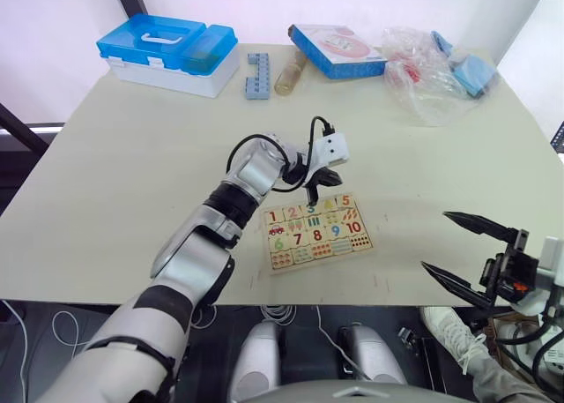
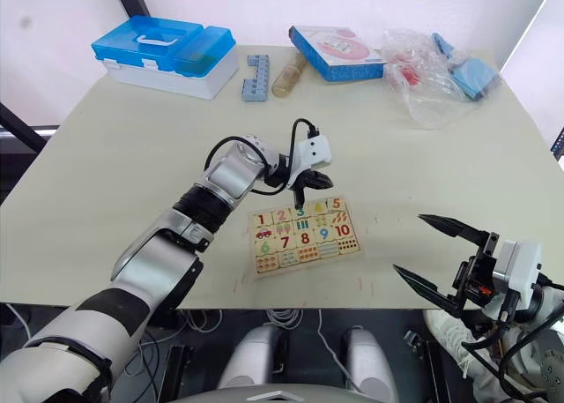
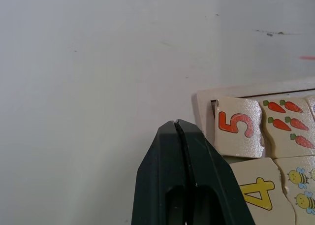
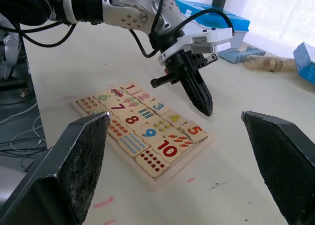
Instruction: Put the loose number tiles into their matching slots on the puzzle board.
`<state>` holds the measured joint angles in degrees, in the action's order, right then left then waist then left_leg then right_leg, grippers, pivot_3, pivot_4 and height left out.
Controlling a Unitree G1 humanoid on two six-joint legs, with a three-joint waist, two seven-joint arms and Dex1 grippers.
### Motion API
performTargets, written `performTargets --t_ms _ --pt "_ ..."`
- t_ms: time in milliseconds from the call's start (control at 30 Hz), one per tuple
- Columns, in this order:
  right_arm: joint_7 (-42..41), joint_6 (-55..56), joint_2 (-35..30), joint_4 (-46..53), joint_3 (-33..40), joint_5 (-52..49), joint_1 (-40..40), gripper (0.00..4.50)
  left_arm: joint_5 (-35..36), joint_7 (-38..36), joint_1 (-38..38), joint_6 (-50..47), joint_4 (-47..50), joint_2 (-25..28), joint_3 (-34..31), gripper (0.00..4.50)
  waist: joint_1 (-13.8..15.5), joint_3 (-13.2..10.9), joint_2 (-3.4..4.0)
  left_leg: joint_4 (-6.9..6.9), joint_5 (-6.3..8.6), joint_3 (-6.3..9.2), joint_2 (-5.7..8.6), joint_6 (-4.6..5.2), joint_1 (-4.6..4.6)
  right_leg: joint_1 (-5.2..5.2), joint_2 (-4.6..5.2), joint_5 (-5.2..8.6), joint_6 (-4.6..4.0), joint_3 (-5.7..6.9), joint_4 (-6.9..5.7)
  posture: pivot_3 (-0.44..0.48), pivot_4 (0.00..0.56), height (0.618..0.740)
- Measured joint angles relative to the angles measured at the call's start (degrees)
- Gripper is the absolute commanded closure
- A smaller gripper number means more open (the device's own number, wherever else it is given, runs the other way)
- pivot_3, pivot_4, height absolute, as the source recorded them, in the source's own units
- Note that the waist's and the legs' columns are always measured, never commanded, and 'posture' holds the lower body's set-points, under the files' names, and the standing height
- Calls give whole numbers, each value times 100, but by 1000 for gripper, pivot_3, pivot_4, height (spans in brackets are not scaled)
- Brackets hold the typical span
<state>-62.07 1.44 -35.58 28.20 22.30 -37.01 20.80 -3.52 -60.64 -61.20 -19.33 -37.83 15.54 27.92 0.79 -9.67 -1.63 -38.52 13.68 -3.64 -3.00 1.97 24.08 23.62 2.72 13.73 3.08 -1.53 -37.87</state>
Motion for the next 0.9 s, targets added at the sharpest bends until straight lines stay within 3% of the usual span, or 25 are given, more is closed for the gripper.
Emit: performTargets --t_ms 900 --pt "19 1 1 33 0 -2 70 0 -339 -307 118 213 -151 -123 -33 4478 -2 0 0 -1 0 1 0 0 0 0 0 0 0 0 -2 0 150 740"
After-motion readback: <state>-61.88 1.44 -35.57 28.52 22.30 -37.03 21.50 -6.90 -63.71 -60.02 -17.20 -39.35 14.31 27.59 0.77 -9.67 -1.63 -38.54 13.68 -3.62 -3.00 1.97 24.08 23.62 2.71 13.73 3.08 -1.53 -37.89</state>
